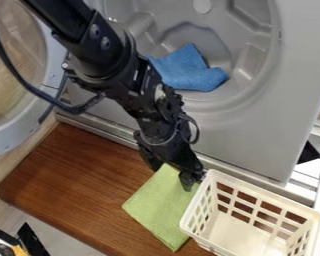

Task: Move the white basket to the upper left side of the table

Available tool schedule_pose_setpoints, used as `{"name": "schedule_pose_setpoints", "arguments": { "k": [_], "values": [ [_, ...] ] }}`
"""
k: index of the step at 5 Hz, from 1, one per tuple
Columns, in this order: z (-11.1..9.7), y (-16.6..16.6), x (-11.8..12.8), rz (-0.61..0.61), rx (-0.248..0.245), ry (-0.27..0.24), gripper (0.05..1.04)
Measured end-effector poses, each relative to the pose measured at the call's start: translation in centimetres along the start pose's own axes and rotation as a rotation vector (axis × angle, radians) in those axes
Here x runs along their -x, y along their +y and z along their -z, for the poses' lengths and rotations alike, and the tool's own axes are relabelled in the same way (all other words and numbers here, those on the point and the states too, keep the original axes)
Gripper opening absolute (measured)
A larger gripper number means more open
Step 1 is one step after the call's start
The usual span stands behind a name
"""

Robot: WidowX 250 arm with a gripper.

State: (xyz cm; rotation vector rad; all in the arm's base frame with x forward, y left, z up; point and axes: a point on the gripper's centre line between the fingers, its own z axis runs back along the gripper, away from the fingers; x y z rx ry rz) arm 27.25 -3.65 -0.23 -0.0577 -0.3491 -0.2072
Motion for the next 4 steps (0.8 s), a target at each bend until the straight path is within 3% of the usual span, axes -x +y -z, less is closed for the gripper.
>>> {"name": "schedule_pose_setpoints", "arguments": {
  "k": [1,3,4],
  "values": [
    [0.4,0.0,0.4,-0.01,0.005,0.019,1.0],
    [-0.8,-1.3,0.3,-0.118,0.13,0.012,1.0],
    [-0.8,-2.0,0.4,-0.144,0.145,0.003,1.0]
  ]
}}
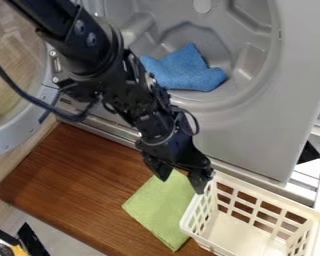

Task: Move the white basket to the upper left side of the table

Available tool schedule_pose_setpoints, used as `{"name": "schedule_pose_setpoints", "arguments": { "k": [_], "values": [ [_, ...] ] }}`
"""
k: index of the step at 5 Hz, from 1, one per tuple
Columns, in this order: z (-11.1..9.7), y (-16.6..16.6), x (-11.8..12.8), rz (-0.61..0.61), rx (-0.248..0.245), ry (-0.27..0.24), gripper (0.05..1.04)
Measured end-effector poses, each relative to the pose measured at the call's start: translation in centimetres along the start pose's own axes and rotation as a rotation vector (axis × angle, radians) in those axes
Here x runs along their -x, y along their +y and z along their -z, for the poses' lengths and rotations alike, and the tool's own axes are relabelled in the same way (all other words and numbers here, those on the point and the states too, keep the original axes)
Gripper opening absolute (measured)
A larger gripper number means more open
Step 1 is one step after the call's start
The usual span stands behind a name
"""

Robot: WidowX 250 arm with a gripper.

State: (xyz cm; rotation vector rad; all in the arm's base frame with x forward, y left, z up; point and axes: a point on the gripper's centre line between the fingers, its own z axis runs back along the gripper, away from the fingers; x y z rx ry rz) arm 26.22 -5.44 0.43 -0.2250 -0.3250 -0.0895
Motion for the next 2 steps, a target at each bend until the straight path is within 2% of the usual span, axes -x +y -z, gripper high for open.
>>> {"name": "schedule_pose_setpoints", "arguments": {
  "k": [1,2],
  "values": [
    [1.2,-1.3,0.4,0.026,0.013,0.043,1.0],
    [2.3,-1.6,0.4,0.035,-0.003,0.069,1.0]
  ]
}}
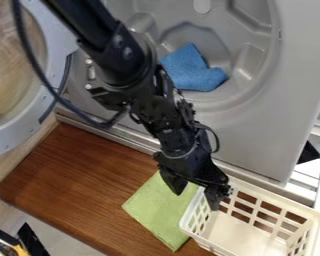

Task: Move the white basket to the upper left side of the table

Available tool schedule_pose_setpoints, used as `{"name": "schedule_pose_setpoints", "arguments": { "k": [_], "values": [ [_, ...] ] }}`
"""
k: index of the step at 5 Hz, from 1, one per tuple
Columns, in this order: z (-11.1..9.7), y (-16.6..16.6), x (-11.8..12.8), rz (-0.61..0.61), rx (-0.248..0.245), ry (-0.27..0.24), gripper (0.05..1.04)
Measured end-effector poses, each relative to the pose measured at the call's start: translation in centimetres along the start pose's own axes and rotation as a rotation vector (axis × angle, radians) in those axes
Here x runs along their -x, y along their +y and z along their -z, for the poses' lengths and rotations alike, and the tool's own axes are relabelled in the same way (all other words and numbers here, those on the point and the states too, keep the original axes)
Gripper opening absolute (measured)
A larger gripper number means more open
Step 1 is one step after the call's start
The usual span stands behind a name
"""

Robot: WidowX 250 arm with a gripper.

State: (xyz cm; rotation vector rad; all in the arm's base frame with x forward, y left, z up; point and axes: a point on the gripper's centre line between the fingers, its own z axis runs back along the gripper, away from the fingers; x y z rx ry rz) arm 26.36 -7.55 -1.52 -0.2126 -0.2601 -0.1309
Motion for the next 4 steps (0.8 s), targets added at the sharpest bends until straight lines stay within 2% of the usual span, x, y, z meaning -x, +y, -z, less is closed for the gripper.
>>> {"name": "schedule_pose_setpoints", "arguments": {
  "k": [1,2,3,4],
  "values": [
    [1.0,-0.3,-0.1,0.005,-0.029,0.024,1.0],
    [2.3,-0.2,-0.2,0.015,-0.051,0.05,0.944],
    [3.7,-0.2,-0.1,0.024,-0.041,0.076,0.7],
    [3.9,-0.3,-0.3,0.028,-0.034,0.064,0.39]
  ]
}}
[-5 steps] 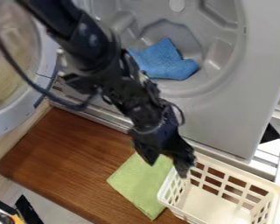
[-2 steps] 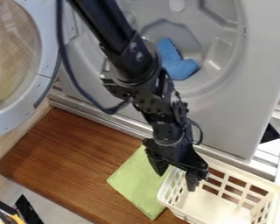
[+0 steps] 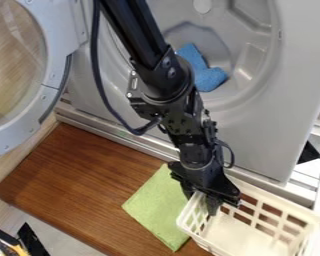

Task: Move the white basket to the upper left side of the table

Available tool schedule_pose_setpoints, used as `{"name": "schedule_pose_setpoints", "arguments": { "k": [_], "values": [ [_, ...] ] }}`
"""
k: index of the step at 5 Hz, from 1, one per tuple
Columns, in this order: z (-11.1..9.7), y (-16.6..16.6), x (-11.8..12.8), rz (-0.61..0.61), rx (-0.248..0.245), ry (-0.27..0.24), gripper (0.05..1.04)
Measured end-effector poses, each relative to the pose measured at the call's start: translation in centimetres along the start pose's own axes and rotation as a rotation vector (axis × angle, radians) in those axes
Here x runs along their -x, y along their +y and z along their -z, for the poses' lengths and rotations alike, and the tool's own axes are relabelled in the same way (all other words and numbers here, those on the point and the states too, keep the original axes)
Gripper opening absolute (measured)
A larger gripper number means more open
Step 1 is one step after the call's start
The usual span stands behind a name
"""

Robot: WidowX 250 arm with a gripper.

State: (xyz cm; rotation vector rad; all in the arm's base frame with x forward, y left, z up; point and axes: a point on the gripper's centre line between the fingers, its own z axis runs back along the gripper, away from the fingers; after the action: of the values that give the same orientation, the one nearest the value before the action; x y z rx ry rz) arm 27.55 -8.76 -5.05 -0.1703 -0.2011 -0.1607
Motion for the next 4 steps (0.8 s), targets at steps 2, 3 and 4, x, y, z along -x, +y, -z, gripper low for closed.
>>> {"name": "schedule_pose_setpoints", "arguments": {
  "k": [2,3,4],
  "values": [
    [0.02,0.06,0.09,0.012,0.002,-0.001,0.136],
    [-0.01,0.05,0.14,0.009,0.003,0.001,0.122],
    [-0.07,0.06,0.12,0.009,0.001,-0.002,0.122]
  ]
}}
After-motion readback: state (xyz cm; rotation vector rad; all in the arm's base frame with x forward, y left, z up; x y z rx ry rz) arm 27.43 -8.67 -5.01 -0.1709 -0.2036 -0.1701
